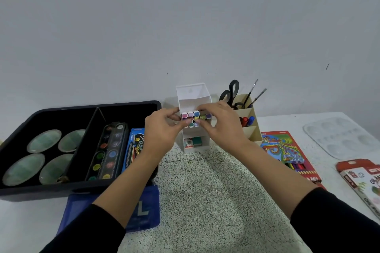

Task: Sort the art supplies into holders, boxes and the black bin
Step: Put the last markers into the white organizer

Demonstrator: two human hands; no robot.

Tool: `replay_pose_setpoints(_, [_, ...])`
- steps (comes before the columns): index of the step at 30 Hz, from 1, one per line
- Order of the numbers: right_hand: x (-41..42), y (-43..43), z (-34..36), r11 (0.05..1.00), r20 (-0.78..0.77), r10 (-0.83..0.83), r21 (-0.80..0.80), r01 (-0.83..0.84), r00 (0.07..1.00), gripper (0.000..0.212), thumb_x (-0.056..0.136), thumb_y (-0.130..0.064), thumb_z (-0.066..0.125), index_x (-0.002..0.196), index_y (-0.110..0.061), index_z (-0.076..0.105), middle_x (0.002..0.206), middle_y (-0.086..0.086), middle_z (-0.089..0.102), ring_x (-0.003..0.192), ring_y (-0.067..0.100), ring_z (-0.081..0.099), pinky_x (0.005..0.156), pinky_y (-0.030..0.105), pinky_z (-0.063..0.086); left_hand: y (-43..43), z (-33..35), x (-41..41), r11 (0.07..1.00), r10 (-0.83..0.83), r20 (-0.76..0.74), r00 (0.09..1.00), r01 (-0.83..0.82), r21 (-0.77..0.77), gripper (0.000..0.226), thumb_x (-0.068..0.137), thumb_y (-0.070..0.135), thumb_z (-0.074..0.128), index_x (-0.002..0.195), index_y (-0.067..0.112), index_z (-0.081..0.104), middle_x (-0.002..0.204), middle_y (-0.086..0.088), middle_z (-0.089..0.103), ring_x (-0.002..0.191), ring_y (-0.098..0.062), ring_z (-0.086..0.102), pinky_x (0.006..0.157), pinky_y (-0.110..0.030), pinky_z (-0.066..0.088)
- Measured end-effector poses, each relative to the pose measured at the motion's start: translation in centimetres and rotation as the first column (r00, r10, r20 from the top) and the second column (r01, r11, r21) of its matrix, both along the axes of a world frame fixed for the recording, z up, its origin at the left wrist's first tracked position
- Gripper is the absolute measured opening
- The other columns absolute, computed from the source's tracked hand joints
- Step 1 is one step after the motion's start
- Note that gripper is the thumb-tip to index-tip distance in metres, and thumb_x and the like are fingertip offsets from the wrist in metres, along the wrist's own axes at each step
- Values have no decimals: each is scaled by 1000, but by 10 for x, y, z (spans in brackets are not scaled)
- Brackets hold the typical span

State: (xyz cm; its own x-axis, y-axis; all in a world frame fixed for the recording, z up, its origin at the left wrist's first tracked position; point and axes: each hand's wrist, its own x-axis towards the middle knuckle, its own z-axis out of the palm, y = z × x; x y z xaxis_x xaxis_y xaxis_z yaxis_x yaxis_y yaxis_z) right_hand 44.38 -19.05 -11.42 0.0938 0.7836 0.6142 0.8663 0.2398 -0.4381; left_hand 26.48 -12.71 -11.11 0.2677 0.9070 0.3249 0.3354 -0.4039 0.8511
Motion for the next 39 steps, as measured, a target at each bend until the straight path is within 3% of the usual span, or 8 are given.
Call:
replay_pose_setpoints(5, [-4,0,1,1000,55,-2,29,1,998,27,84,-23,80,109,-15,72,96,-4,74,86,22,58,77,41,50,4,3,-5,999,-33,-38,999,34,31,30,77,33,86,105,25,79,82,8,63,83,-13,65,83,-46,57])
replay_pose_setpoints(10, [-8,-2,1,1000,69,4,25,-6,998,27,85,-21,79,110,-15,71,94,-4,74,86,21,56,75,43,52,12,-4,-9,998,-59,-51,997,60,10,37,78,37,84,113,27,77,87,8,63,89,-17,65,86,-48,57])
replay_pose_setpoints(16, [-1,-22,-10,996,-93,90,13,-89,992,39,95,-14,67,133,-20,62,109,-7,66,95,12,61,85,42,58,2,-10,-21,991,-101,-71,992,94,-90,55,83,34,81,133,18,65,125,4,67,99,-9,69,86,-24,58])
replay_pose_setpoints(21, [-3,-56,-13,992,-202,117,62,-107,972,24,97,-12,64,121,-15,68,100,-16,64,88,7,65,78,35,59,-36,-7,-32,993,-101,-199,975,110,36,15,93,38,70,95,25,62,82,10,64,58,0,57,53,-13,44])
replay_pose_setpoints(26, [1,-103,-12,980,-328,121,-112,-165,937,6,97,-23,65,98,-18,69,77,-7,69,70,14,66,65,38,56,-74,-15,-26,937,-341,-287,895,347,-33,25,95,48,61,82,26,63,60,9,55,51,-3,47,53,-17,38])
replay_pose_setpoints(30, [23,-144,-25,860,-294,98,-455,-230,951,9,95,-33,68,91,-25,71,81,-10,70,74,12,66,66,26,52,-96,-39,-16,912,-409,-268,872,382,-149,28,94,54,58,82,29,65,63,4,59,53,-5,48,53,-20,39])
replay_pose_setpoints(34, [47,-180,-43,619,-142,144,-759,-201,979,19,89,-46,71,88,-27,70,80,-14,68,75,4,64,66,23,51,-113,-64,0,898,-433,-281,856,383,-216,21,94,51,59,84,34,67,70,5,64,63,-11,58,58,-25,46])
replay_pose_setpoints(39, [52,-206,-52,462,-103,216,-865,-195,971,41,71,-57,82,89,-25,65,75,-13,63,68,1,59,60,20,46,-136,-81,14,902,-411,-278,868,344,-260,16,95,45,62,84,34,67,73,13,66,59,0,55,56,-18,44])
